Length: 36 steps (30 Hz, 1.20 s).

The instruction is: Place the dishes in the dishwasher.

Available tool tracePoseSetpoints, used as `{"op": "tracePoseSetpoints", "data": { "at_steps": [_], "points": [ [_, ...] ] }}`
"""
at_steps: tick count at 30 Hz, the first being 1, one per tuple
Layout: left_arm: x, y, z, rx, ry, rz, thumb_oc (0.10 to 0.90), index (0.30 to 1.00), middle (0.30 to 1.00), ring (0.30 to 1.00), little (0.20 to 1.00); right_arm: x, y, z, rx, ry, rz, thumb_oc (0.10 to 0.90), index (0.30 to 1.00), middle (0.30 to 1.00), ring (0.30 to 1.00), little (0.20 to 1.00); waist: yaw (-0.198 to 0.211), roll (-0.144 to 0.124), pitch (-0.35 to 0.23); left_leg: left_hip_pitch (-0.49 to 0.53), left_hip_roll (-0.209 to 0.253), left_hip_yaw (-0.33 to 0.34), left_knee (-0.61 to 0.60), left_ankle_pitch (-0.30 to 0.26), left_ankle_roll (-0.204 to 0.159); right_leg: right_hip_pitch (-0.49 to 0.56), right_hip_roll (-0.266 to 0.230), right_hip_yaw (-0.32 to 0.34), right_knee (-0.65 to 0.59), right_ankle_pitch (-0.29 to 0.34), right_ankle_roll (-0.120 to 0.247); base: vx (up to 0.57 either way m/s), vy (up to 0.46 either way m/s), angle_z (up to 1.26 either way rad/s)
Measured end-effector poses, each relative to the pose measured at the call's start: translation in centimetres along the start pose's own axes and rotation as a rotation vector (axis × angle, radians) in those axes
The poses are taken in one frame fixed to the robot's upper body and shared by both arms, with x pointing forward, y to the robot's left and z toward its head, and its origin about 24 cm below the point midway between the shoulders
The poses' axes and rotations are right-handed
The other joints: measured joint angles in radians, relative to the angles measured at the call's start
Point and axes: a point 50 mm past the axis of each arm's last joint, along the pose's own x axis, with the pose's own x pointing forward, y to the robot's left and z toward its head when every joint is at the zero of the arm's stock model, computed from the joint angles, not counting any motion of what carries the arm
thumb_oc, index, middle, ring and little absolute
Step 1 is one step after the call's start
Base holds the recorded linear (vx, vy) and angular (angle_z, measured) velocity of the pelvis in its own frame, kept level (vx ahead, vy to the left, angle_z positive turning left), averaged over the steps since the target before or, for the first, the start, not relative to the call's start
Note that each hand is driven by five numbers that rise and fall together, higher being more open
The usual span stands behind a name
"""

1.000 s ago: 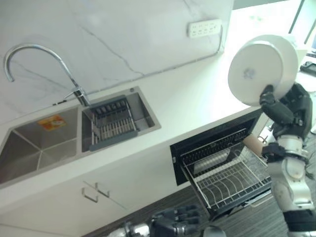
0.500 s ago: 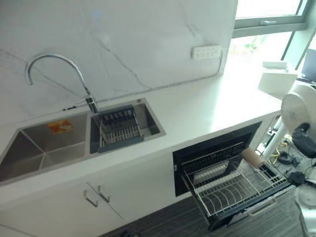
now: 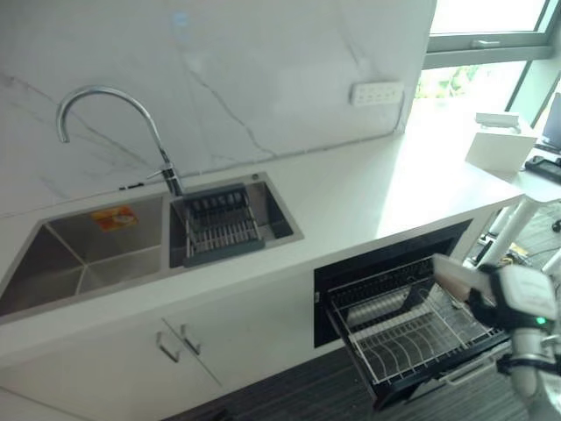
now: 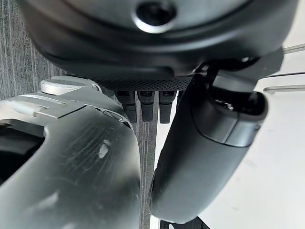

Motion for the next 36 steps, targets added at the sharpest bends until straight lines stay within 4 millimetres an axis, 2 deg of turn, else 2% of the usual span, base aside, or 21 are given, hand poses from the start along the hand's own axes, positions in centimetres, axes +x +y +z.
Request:
{"op": "tracePoseSetpoints", "data": {
  "at_steps": [4,8,11,14,17,18,23,25,27,31,36],
  "points": [
    [0.1,-0.2,0.2,0.009,-0.005,-0.007,0.800,0.900,0.900,0.900,0.900,-1.1,2.5,-0.2,-0.033,-0.011,0.111,0.400,0.300,0.300,0.300,0.300,0.020,0.002,0.002,0.001,0.000,-0.004,-0.002,-0.001,0.002,0.010,-0.003,-0.006,-0.013,0.005,0.003,0.01,0.005,0.03],
    [0.2,-0.4,0.4,0.017,-0.006,-0.008,0.800,0.900,0.900,0.900,0.900,-0.6,3.5,-0.4,-0.058,0.011,0.151,0.400,0.300,0.300,0.300,0.300,0.022,0.005,0.011,0.000,-0.001,-0.019,-0.004,0.000,0.004,0.022,-0.008,-0.021,-0.016,0.004,0.003,0.01,-0.003,0.10],
    [0.4,-0.7,0.6,0.037,-0.002,-0.010,0.800,0.900,0.900,0.900,0.900,0.3,4.6,0.9,-0.063,-0.032,0.193,0.400,0.300,0.300,0.300,0.300,0.029,0.015,0.020,0.003,-0.001,-0.022,-0.007,0.001,0.005,0.029,-0.010,-0.028,-0.020,0.004,0.003,0.05,-0.016,0.03],
    [0.9,-1.4,1.6,0.070,-0.019,-0.036,0.800,0.900,0.900,0.900,0.900,0.9,5.3,0.3,-0.095,-0.008,0.239,0.400,0.300,0.300,0.300,0.300,0.076,0.021,0.045,0.010,-0.005,-0.024,-0.006,0.002,0.006,0.038,-0.013,-0.031,-0.024,0.005,0.005,0.03,-0.006,0.05],
    [1.1,-1.7,2.3,0.106,-0.024,-0.050,0.800,0.900,0.900,0.900,0.900,1.4,6.3,-0.1,-0.067,0.088,0.272,0.400,0.300,0.300,0.300,0.300,0.089,0.027,0.068,0.017,-0.008,-0.046,-0.007,0.002,0.006,0.067,-0.021,-0.054,-0.030,0.002,0.007,0.05,0.000,0.18],
    [1.1,-1.7,2.4,0.116,-0.024,-0.052,0.800,0.900,0.900,0.900,0.900,1.3,6.5,-0.3,-0.072,0.102,0.282,0.400,0.300,0.300,0.300,0.300,0.110,0.030,0.068,0.018,-0.012,-0.048,-0.009,0.001,0.007,0.069,-0.024,-0.057,-0.030,-0.001,0.010,0.08,-0.003,0.19],
    [0.9,-1.1,2.1,0.118,0.006,-0.034,0.800,0.900,0.900,0.900,0.900,2.3,6.4,0.1,-0.063,0.110,0.271,0.400,0.300,0.300,0.300,0.300,0.135,0.035,0.068,0.019,-0.021,-0.061,-0.005,-0.001,0.011,0.090,-0.030,-0.070,-0.033,0.002,0.006,0.04,-0.002,0.09],
    [0.9,-1.1,2.1,0.119,0.005,-0.035,0.800,0.900,0.900,0.900,0.900,2.7,6.4,0.0,-0.081,0.116,0.304,0.400,0.300,0.300,0.300,0.300,0.138,0.038,0.069,0.019,-0.021,-0.073,-0.001,-0.002,0.011,0.096,-0.035,-0.082,-0.034,-0.006,0.016,0.03,-0.004,0.17],
    [1.0,-1.3,2.4,0.124,0.002,-0.040,0.800,0.900,0.900,0.900,0.900,2.3,6.9,-0.8,-0.110,0.149,0.364,0.400,0.300,0.300,0.300,0.300,0.161,0.044,0.069,0.018,-0.022,-0.079,-0.002,-0.002,0.012,0.098,-0.040,-0.086,-0.031,-0.007,0.015,0.02,-0.016,0.07],
    [1.0,-1.3,2.4,0.123,0.001,-0.039,0.800,0.900,0.900,0.900,0.900,1.6,7.5,-1.3,-0.149,0.178,0.432,0.400,0.300,0.300,0.300,0.300,0.160,0.052,0.070,0.009,-0.024,-0.098,0.002,-0.002,0.011,0.103,-0.045,-0.102,-0.030,-0.009,0.015,0.02,-0.017,0.12],
    [1.0,-1.2,2.3,0.123,-0.002,-0.037,0.800,0.900,0.900,0.900,0.900,1.9,7.7,-0.9,-0.162,0.180,0.450,0.400,0.300,0.300,0.300,0.300,0.162,0.056,0.070,0.001,-0.026,-0.106,0.004,-0.001,0.012,0.103,-0.047,-0.110,-0.029,-0.010,0.014,0.02,0.000,0.05]
  ]
}}
